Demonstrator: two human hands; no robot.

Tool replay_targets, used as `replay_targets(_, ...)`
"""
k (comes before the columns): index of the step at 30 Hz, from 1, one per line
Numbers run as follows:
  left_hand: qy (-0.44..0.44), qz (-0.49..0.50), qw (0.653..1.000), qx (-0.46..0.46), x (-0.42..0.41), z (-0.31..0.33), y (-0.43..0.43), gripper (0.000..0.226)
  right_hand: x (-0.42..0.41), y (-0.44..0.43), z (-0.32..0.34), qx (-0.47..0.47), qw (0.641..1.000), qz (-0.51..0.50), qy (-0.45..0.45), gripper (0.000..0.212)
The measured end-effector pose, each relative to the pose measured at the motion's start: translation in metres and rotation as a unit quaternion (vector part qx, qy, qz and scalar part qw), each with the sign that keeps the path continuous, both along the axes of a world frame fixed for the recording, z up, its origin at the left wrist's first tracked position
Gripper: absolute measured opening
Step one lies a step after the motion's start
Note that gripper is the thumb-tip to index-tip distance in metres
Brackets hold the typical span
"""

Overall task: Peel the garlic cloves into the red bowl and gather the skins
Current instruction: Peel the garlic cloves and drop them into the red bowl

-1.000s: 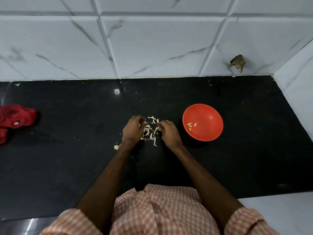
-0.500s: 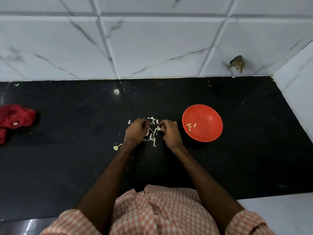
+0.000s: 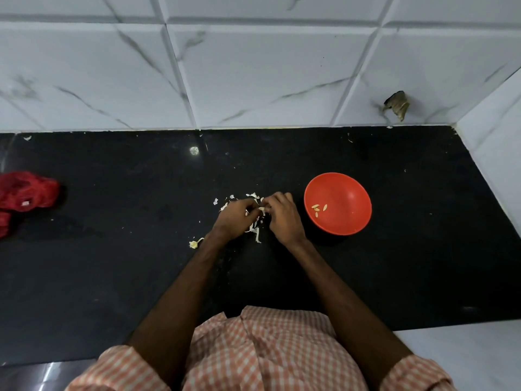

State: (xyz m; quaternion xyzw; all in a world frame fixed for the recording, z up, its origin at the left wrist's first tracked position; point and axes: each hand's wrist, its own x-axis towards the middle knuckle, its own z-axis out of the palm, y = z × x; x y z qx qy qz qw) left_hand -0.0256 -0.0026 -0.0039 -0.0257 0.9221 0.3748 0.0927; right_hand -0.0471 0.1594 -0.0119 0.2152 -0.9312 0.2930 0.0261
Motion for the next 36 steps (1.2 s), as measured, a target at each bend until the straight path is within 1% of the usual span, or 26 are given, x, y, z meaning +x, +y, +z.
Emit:
replay_targets(2, 0.007, 0.004, 1.000, 0.023, 0.001, 0.001, 0.000, 0.017, 0.001, 0.000, 0.001, -0.018, 1.000, -0.001, -0.011, 0.012)
replay_targets(4, 0.017, 0.022, 0.998, 0.049, 0.002, 0.002, 0.000, 0.020, 0.002, -0.001, 0.002, -0.064, 0.997, -0.018, -0.039, 0.010)
replay_targets(6, 0.020, 0.041, 0.997, 0.067, 0.002, 0.004, 0.001, 0.018, 0.002, -0.004, 0.003, -0.113, 0.989, -0.049, -0.084, 0.008)
replay_targets(8, 0.016, 0.055, 0.996, 0.069, 0.002, 0.006, 0.002, 0.021, 0.001, -0.006, 0.007, -0.150, 0.977, -0.076, -0.134, 0.003)
replay_targets(11, 0.000, 0.063, 0.997, 0.051, 0.000, 0.008, 0.003, 0.031, 0.000, -0.010, 0.012, -0.166, 0.972, -0.087, -0.144, 0.002)
replay_targets(14, -0.007, 0.057, 0.997, 0.053, -0.001, 0.008, 0.002, 0.033, -0.003, -0.011, 0.014, -0.170, 0.970, -0.090, -0.152, 0.003)
replay_targets(17, 0.004, 0.061, 0.994, 0.091, 0.000, 0.007, 0.002, 0.026, -0.007, -0.011, 0.013, -0.179, 0.962, -0.103, -0.178, 0.003)
replay_targets(21, 0.041, 0.094, 0.983, 0.155, 0.001, 0.011, 0.005, 0.025, -0.011, -0.012, 0.013, -0.225, 0.933, -0.121, -0.253, 0.005)
replay_targets(24, 0.054, 0.099, 0.976, 0.185, 0.000, 0.015, 0.006, 0.026, -0.014, -0.011, 0.016, -0.276, 0.907, -0.116, -0.296, 0.011)
replay_targets(27, 0.047, 0.096, 0.973, 0.205, -0.001, 0.017, 0.005, 0.025, -0.018, -0.009, 0.020, -0.302, 0.893, -0.103, -0.316, 0.017)
replay_targets(31, 0.035, 0.079, 0.973, 0.216, -0.002, 0.025, 0.004, 0.023, -0.019, -0.006, 0.023, -0.327, 0.879, -0.093, -0.333, 0.015)
replay_targets(36, 0.021, 0.067, 0.967, 0.247, -0.003, 0.030, 0.002, 0.030, -0.022, -0.004, 0.030, -0.338, 0.873, -0.067, -0.346, 0.012)
